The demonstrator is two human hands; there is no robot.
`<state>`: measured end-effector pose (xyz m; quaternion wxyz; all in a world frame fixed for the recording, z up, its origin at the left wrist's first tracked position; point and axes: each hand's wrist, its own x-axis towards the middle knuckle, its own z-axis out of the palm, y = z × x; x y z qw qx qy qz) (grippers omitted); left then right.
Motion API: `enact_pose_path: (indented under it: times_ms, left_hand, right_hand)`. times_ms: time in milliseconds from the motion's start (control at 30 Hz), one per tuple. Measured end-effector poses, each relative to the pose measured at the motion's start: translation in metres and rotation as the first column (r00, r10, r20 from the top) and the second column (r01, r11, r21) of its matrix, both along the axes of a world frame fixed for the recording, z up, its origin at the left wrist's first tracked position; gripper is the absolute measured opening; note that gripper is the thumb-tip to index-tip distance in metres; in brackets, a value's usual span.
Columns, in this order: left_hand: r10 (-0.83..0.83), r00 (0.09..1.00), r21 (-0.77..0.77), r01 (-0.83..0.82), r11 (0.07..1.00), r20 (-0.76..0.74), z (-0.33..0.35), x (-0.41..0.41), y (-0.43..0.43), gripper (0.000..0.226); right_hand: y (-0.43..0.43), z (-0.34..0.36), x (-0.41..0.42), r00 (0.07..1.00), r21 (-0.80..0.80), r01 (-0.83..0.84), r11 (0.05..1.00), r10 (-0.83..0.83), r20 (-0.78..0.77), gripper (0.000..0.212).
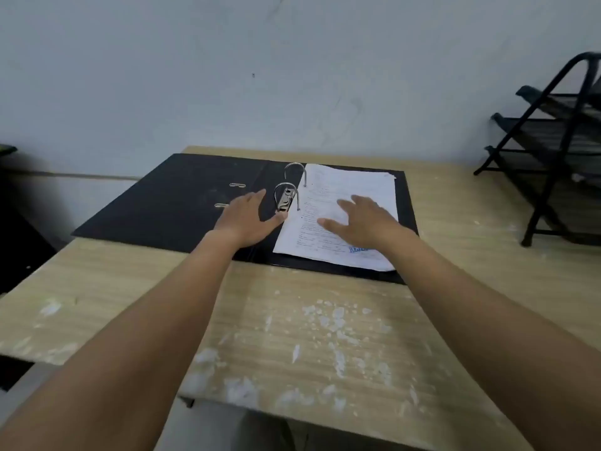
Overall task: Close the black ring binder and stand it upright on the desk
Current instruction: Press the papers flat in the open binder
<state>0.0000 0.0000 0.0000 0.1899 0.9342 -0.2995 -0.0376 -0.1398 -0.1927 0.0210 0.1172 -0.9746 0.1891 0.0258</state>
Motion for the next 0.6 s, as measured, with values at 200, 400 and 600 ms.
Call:
enact_pose_path:
  times_ms: [200, 400, 600]
  left_hand:
    - [0.005, 0.998, -0.046, -0.007, 0.999, -0.059, -0.022, 0.008, -0.012, 0.065]
    - [-0.066, 0.997, 0.053, 0.064, 0.997, 0.030, -0.034, 0.029, -0.024, 0.055]
    - [-0.101, 0.991, 0.148, 0.087, 0.985, 0.090, -0.037, 0.035, -0.032, 0.055]
  right_hand:
    - [-0.001, -0.032, -0.011, 0.996, -0.024, 0.027, 0.999, -0.029, -0.081, 0.084]
    - [-0.003, -0.057, -0.010, 0.999, -0.062, 0.047, 0.997, -0.048, -0.013, 0.080]
    - [-0.005, -0.063, -0.010, 0.997, -0.092, 0.075, 0.993, -0.072, 0.029, 0.080]
